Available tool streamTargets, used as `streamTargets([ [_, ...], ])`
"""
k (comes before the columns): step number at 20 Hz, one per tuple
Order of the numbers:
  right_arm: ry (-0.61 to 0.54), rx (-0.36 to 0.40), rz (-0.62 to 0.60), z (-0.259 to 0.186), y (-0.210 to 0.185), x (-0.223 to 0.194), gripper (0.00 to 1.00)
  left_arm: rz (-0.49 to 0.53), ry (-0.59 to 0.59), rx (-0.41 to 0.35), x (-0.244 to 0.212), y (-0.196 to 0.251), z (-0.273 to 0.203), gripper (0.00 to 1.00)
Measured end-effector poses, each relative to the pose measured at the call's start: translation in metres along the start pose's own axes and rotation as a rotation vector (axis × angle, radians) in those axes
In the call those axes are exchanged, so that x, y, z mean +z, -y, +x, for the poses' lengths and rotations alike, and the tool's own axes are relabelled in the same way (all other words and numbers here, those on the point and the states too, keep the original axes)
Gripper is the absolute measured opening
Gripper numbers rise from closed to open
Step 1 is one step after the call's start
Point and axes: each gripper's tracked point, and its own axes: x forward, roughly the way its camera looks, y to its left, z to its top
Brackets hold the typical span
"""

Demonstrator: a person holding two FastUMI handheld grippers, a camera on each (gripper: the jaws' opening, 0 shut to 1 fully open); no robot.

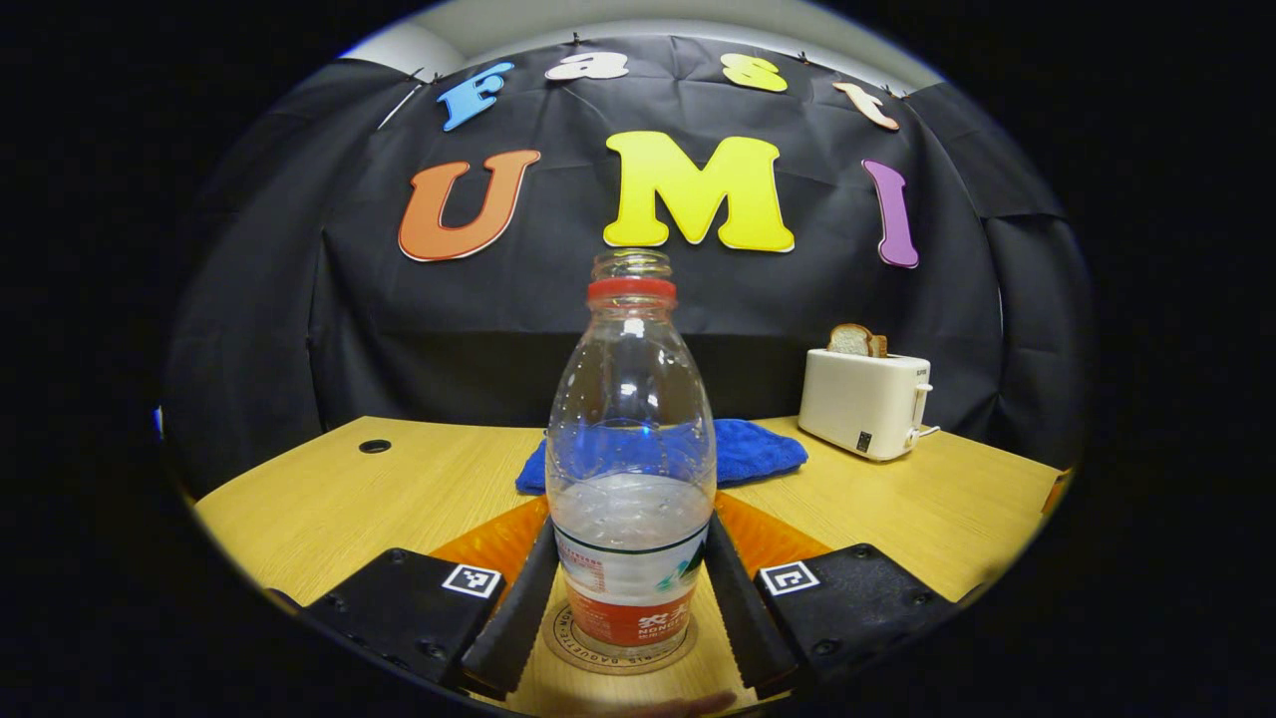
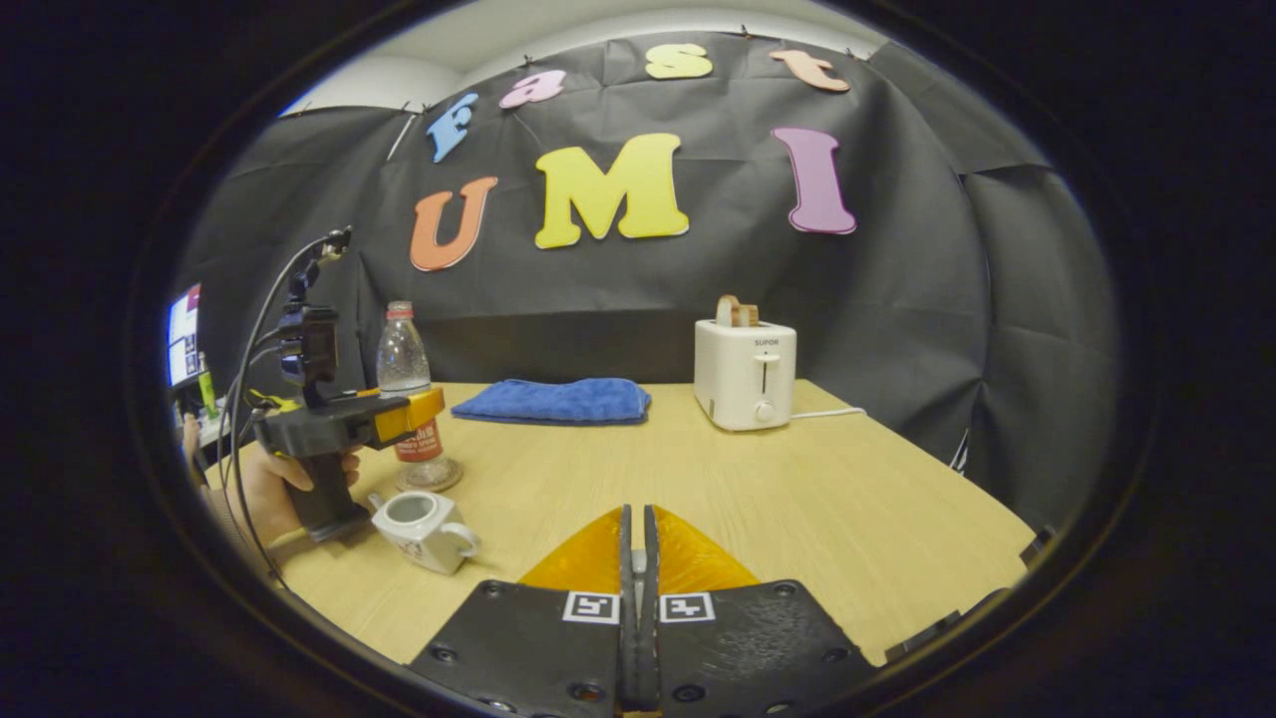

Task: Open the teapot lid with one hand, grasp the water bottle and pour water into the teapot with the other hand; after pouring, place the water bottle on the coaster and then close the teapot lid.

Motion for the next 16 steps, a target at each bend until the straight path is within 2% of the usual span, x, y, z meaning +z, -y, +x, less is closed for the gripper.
streamTargets([
  [3, 0.002, -0.003, -0.004, 0.0, 0.0, 0.0, 0.0, 0.019, 0.017, -0.001, 0.004, -0.002, -0.002, 0.92],
  [16, 0.022, 0.024, -0.042, -0.013, -0.021, 0.003, 0.0, 0.08, 0.045, 0.014, 0.025, -0.006, -0.048, 0.93],
])
